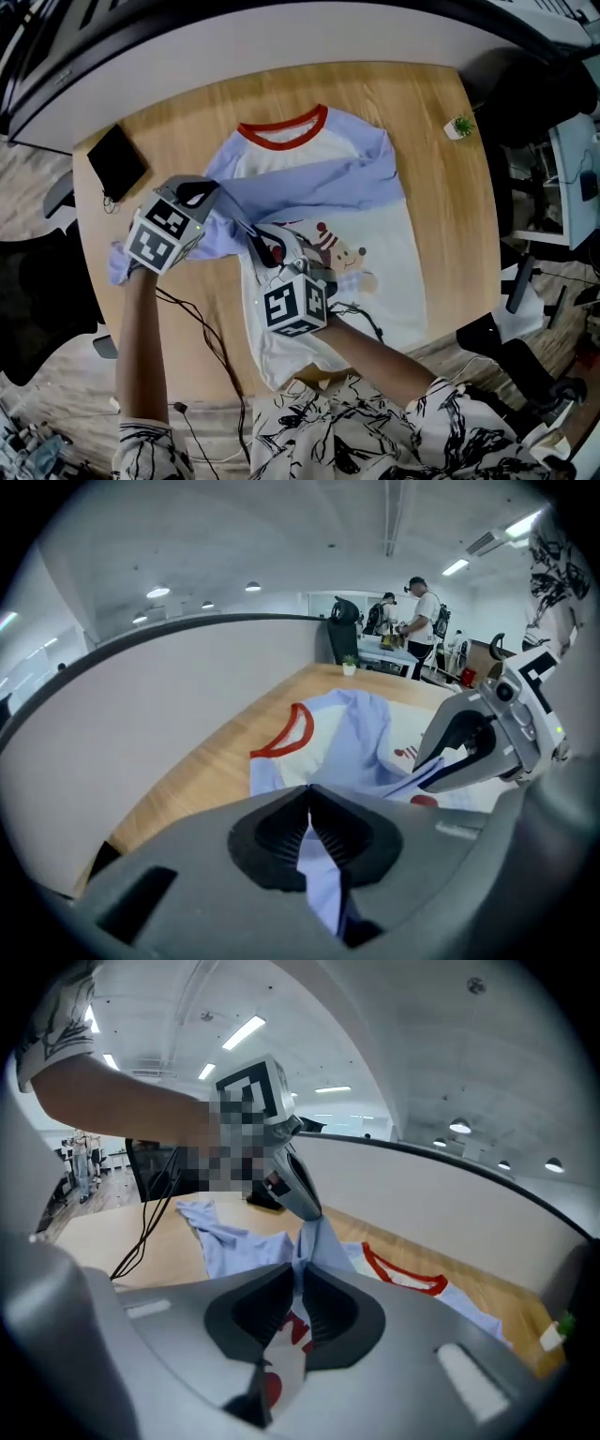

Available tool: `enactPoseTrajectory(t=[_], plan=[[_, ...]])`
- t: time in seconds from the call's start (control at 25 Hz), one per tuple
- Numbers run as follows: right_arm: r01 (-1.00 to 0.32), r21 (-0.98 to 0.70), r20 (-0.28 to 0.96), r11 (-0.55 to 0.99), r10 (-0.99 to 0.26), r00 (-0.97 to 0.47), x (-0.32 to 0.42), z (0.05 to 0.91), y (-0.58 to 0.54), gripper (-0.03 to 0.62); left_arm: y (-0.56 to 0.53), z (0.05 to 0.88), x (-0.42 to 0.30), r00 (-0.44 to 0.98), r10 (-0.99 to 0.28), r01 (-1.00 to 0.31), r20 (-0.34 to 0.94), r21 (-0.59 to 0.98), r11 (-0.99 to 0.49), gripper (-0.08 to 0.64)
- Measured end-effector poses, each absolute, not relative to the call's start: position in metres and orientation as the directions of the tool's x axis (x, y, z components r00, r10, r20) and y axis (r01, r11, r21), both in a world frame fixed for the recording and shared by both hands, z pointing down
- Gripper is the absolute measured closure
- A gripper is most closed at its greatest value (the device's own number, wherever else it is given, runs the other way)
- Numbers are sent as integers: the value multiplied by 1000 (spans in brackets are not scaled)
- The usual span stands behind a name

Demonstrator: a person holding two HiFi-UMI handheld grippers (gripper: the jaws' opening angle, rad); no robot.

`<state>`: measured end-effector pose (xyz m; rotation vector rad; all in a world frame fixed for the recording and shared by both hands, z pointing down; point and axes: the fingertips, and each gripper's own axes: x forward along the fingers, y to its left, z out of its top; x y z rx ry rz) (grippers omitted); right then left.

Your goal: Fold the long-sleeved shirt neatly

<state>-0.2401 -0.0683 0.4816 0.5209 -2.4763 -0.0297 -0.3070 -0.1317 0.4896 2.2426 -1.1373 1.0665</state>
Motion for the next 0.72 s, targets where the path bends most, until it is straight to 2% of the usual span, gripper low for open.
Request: enactPoseTrajectory(t=[0.24, 0.28, 0.32, 0.36, 0.4, 0.56, 0.72], plan=[[-380, 63, 611, 923, -337, -716, -254, 515, -65, 548, -127, 524, -325, 410, -499, -837, 764, 98, -538, 545], [-371, 27, 618, 928, -307, -724, -258, 518, -62, 521, -128, 525, -328, 408, -511, -843, 756, 98, -528, 539], [-352, -17, 625, 936, -265, -734, -262, 521, -57, 405, -130, 525, -332, 399, -526, -852, 751, 93, -515, 448], [-333, -55, 627, 941, -227, -745, -265, 522, -51, 287, -131, 524, -337, 383, -542, -864, 748, 84, -496, 325], [-317, -74, 623, 946, -204, -756, -266, 520, -47, 271, -130, 521, -344, 362, -562, -879, 744, 72, -472, 304], [-259, -53, 596, 964, -178, -783, -257, 505, -32, 275, -111, 493, -371, 253, -648, -941, 718, 26, -338, 277], [-146, 6, 574, 989, -123, -810, -260, 488, -5, 275, -56, 455, -404, 101, -716, -989, 690, -12, -150, 275]])
